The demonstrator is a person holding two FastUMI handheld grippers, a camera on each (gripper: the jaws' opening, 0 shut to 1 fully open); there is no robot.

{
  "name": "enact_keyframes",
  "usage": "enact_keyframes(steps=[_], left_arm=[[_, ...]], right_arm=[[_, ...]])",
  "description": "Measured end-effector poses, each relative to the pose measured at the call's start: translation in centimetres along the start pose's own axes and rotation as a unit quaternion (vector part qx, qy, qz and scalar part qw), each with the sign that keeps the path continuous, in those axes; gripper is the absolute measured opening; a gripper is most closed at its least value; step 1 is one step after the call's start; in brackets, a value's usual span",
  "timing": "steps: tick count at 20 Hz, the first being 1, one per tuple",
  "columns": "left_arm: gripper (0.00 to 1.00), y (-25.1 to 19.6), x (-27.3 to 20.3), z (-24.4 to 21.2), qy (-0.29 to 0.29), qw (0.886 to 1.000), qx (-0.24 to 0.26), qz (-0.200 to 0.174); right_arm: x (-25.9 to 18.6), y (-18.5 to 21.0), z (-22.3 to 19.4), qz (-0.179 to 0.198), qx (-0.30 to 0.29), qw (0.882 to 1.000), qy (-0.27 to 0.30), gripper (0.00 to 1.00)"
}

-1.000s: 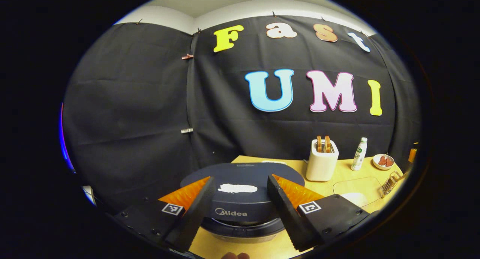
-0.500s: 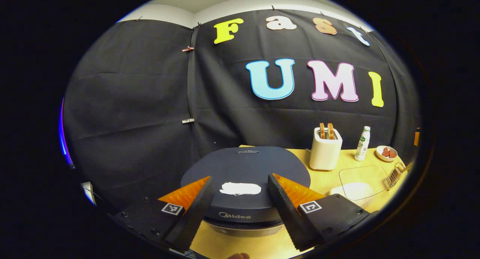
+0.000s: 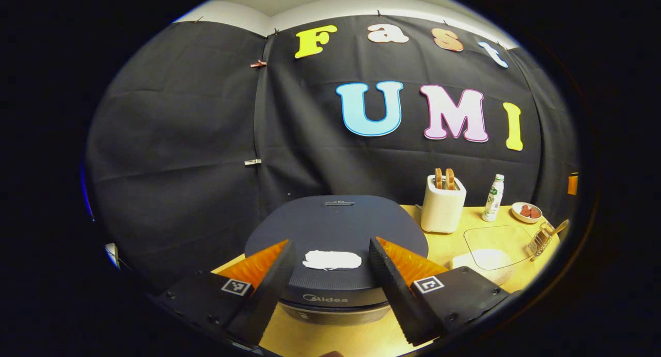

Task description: Close the left gripper, press the button to open the rice cooker; take a wooden spoon from the chopstick holder with the right hand, scoop a spoonful of rice and pour it into the rice cooker, then put the wooden spoon back into the chopstick holder.

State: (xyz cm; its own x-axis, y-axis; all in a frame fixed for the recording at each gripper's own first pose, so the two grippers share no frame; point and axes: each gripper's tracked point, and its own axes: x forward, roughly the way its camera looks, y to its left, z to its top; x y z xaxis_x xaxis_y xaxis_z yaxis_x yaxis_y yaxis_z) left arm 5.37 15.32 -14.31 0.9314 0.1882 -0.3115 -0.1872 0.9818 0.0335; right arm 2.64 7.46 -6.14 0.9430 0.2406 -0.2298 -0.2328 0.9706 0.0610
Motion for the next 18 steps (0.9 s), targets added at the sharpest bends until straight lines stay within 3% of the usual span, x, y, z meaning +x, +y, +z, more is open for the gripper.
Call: enact_keyframes(steps=[13, 18], left_arm=[[0.98, -0.2, 0.0, -0.3, -0.009, 1.000, -0.005, 0.001], [0.95, -1.3, -0.8, 3.5, -0.040, 0.999, 0.004, 0.003]], right_arm=[[-0.2, 0.5, 0.8, 0.003, -0.003, 1.000, -0.007, 0.63], [-0.6, -0.5, 1.5, -0.007, 0.002, 1.000, -0.020, 0.63]])
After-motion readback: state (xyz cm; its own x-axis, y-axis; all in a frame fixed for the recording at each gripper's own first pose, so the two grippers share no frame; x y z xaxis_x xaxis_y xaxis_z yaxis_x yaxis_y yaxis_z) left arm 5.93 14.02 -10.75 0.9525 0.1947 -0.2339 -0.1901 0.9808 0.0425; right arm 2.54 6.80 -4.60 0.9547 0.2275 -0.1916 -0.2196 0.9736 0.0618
